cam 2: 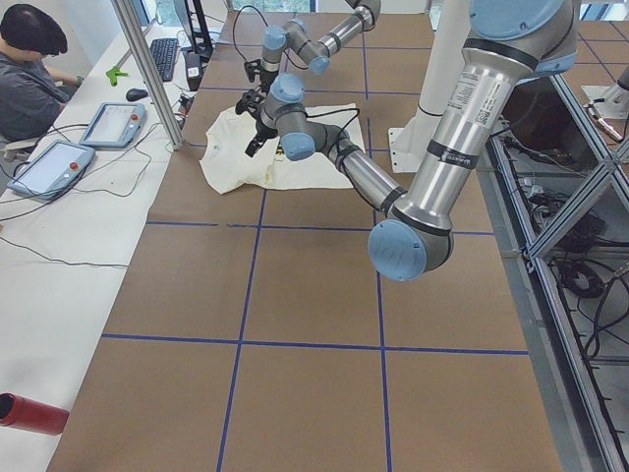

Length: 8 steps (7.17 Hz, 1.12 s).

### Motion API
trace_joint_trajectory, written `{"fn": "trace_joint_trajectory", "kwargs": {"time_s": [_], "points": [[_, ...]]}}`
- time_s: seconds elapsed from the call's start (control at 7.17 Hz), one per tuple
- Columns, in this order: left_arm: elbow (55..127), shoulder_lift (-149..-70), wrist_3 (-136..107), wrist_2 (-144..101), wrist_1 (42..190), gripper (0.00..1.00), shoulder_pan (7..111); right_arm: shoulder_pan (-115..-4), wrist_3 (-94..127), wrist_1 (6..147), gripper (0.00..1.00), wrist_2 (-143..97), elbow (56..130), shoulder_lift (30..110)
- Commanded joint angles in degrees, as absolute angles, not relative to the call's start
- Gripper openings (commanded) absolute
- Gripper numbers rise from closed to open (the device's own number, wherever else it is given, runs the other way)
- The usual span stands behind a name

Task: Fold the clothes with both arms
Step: 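Move both grippers down to the shirt hem corners nearest the robot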

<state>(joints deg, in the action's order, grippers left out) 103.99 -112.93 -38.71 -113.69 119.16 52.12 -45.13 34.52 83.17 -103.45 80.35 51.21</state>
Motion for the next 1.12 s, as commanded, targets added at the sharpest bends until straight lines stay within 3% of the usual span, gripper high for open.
{"fn": "trace_joint_trajectory", "kwargs": {"time_s": [0.0,0.14,0.28,0.56,0.98], "points": [[104.9,-112.7,-41.1,-113.7,119.2,1.0,51.9,-45.4,56.4,82.9,1.0,-108.3,96.3,58.7],[106.4,-112.2,-44.2,-114.3,119.3,1.0,51.4,-44.2,67.6,79.9,1.0,-108.2,106.4,65.8],[109.3,-109.9,-52.9,-113.4,119.4,1.0,48.8,-41.8,78.7,71.4,1.0,-107.8,112.1,73.2],[118.4,-104.8,-66.9,-104.8,119.4,1.0,38.8,-35.0,90.6,49.3,1.0,-100.5,114.8,86.9],[122.8,-100.6,-82.7,-91.5,119.3,1.0,24.2,-20.7,100.6,49.0,0.98,-81.2,117.7,93.0]]}}
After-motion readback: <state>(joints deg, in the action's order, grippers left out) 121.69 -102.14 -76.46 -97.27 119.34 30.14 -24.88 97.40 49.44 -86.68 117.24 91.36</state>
